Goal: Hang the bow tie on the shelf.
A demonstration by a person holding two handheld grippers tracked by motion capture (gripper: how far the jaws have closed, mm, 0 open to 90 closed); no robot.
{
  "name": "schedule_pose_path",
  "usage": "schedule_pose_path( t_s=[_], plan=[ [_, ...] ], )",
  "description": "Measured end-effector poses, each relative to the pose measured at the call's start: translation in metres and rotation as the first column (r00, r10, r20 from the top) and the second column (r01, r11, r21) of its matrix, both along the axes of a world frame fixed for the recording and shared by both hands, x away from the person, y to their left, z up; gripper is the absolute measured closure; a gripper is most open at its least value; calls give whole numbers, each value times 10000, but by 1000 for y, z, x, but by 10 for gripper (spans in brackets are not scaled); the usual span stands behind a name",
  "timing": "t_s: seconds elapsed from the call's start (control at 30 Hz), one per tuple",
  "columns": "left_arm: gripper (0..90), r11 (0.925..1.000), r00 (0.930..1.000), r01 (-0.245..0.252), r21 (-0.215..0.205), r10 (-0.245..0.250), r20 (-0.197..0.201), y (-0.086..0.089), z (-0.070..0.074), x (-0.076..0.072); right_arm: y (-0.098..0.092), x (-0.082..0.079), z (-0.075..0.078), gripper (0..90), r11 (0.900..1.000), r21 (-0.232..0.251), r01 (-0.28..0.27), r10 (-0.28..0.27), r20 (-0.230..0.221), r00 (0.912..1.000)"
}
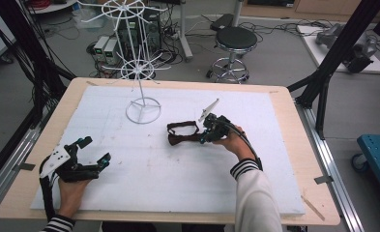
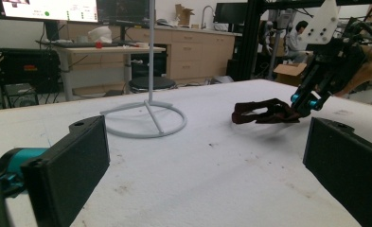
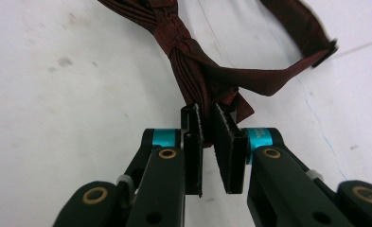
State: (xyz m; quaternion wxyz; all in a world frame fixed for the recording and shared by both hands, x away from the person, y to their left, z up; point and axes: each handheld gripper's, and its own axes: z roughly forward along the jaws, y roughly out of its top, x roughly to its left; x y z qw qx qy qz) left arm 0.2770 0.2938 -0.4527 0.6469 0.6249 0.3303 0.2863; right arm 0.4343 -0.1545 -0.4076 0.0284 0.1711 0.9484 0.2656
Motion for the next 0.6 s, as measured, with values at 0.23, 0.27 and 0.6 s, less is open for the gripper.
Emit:
schedule_pose_path(
  t_s=[0.23,0.27,0.6],
  plan=[
    [17,9998,9998,168,43,-168,-60,1,1,0,-1,-6,10,825,9979,641,47,-47,2,10000],
    [17,9995,9994,287,96,-285,-198,1,3,1,-1,-6,11,825,9974,725,52,-53,16,10000],
    [17,9854,9877,1561,672,-1553,-179,-10,40,10,1,-21,31,825,9852,1699,-221,200,142,9997]
  ],
)
